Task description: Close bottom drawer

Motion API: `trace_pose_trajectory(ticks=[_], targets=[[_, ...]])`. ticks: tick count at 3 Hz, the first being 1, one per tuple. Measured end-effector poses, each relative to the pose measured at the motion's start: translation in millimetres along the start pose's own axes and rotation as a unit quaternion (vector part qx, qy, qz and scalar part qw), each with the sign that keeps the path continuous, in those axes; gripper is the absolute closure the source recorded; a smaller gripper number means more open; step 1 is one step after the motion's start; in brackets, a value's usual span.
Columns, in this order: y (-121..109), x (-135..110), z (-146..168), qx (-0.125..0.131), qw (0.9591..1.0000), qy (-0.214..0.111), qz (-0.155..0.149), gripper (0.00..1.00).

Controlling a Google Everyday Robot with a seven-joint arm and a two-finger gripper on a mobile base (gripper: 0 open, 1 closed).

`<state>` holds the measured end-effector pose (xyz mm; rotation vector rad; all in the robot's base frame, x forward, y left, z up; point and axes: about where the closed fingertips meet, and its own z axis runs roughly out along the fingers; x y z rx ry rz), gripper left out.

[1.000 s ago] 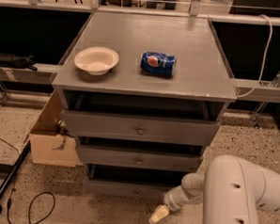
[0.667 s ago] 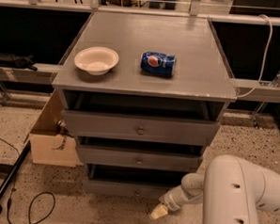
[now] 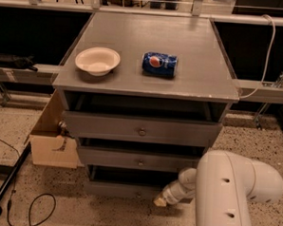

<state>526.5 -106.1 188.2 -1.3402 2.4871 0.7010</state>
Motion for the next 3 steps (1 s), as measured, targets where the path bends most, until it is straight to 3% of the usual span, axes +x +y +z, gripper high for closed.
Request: trace_pose_trajectory(ticks=[1,2,3], targets=[[-24.5,-17.1,-0.8,0.021,0.9998,0.006,0.000,1.00],[-25.0,-17.8,-0.7,0.022,0.9997,0.007,-0.001,0.00],[-25.0,-17.8,-0.7,0.022,0.9997,0.007,-0.001,0.00]])
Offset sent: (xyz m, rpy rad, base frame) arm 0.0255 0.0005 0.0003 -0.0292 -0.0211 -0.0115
